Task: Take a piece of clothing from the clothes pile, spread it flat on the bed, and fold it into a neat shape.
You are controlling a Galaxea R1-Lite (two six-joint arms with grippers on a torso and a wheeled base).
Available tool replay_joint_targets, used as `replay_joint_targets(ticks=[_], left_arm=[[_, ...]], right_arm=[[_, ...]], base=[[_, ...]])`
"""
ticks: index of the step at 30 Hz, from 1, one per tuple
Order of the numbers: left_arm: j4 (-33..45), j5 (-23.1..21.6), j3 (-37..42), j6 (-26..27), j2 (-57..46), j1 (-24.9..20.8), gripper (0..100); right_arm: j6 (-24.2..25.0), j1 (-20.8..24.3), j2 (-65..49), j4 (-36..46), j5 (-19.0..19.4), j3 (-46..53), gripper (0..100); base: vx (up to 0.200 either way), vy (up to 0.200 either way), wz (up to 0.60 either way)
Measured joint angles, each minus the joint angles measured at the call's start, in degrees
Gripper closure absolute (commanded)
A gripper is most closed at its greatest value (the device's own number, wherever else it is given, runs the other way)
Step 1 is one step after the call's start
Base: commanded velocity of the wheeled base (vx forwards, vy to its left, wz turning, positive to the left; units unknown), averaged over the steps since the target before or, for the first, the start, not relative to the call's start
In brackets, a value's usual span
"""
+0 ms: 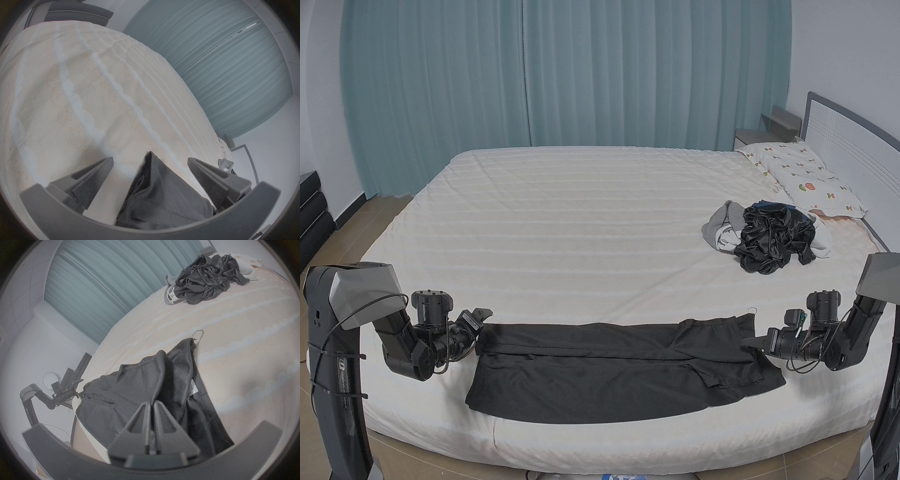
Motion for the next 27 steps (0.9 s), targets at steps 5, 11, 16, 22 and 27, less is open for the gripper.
replay_joint_targets(ticks=[5,11,16,22,27], left_arm=[[0.02,-0.09,0.04,-0.16,-0.09,0.01,0],[-0.02,-0.17,0.61,-0.33,-0.59,0.41,0],[-0.04,-0.52,1.61,-1.34,-1.79,0.94,0],[-0.13,-0.46,2.27,-1.85,-2.60,1.19,0],[-0.24,-0.13,2.44,-1.83,-2.62,1.28,0]], right_arm=[[6.44,1.10,-2.51,1.52,-3.33,-2.45,0],[17.99,4.28,-5.96,2.65,-10.58,-2.60,0],[30.48,10.01,-9.84,3.12,-15.74,2.29,0],[38.74,17.26,-11.17,3.69,-24.69,5.86,0],[40.52,19.77,-9.07,3.91,-27.20,6.39,0]], base=[[0.000,0.000,0.00],[0.000,0.000,0.00],[0.000,0.000,0.00],[0.000,0.000,0.00],[0.000,0.000,0.00]])
